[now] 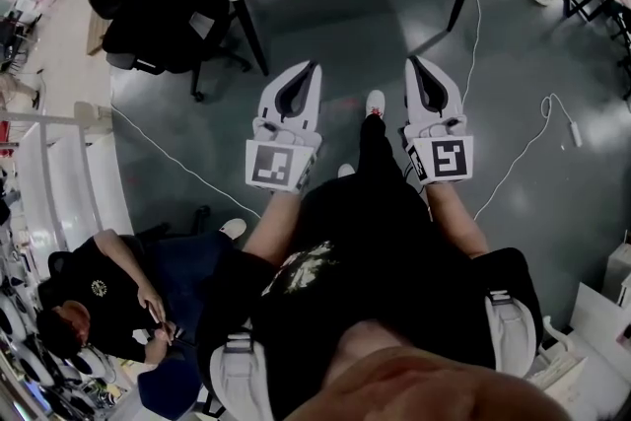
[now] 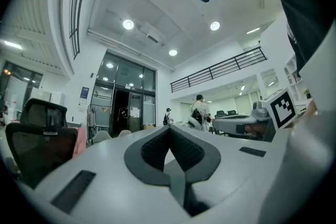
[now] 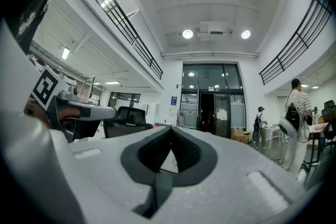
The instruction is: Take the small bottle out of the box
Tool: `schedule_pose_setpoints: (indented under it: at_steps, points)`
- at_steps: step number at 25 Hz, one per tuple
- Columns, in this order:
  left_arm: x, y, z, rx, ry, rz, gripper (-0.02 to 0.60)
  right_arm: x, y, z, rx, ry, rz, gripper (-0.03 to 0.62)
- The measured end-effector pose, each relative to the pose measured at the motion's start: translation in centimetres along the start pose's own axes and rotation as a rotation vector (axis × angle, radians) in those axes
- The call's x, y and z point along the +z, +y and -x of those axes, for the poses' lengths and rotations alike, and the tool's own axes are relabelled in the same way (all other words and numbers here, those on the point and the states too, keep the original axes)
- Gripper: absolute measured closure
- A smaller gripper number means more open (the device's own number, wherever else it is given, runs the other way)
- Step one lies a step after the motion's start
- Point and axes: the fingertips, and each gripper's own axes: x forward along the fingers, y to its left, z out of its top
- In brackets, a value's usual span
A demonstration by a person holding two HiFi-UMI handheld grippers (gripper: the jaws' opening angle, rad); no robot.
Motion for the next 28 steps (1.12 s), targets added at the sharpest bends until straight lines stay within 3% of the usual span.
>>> schedule_pose_setpoints:
  at_steps: [8, 13, 16, 20, 28]
  points:
    - [-0.7, 1.9, -2.1, 0.007, -0.018, -0.050, 0.572, -0.9, -1.0, -2.5, 0.001, -0.006, -0.012, 0.599]
    - [-0.6, 3.0, -4.4, 0.015, -0.012, -0.021, 0.572, -1.1, -2.5, -4.7, 0.000, -0.011, -0.010, 0.599]
    - [-0.8, 4.0, -5.8, 0.018, -0.040, -0.056, 0.572, -1.4, -3.3, -6.3, 0.007, -0.012, -0.010, 0.599]
    - [-0.7, 5.0, -7.9, 0.039, -0.006, -0.013, 0.572, -2.1, -4.2, -8.8, 0.030, -0.007, -0.017, 0.599]
    - [-1.2, 8.4, -13.0, 0.065, 0.005, -0.009, 0.572, -3.5, -6.3, -14.8, 0.071, 0.005, -0.028, 0.599]
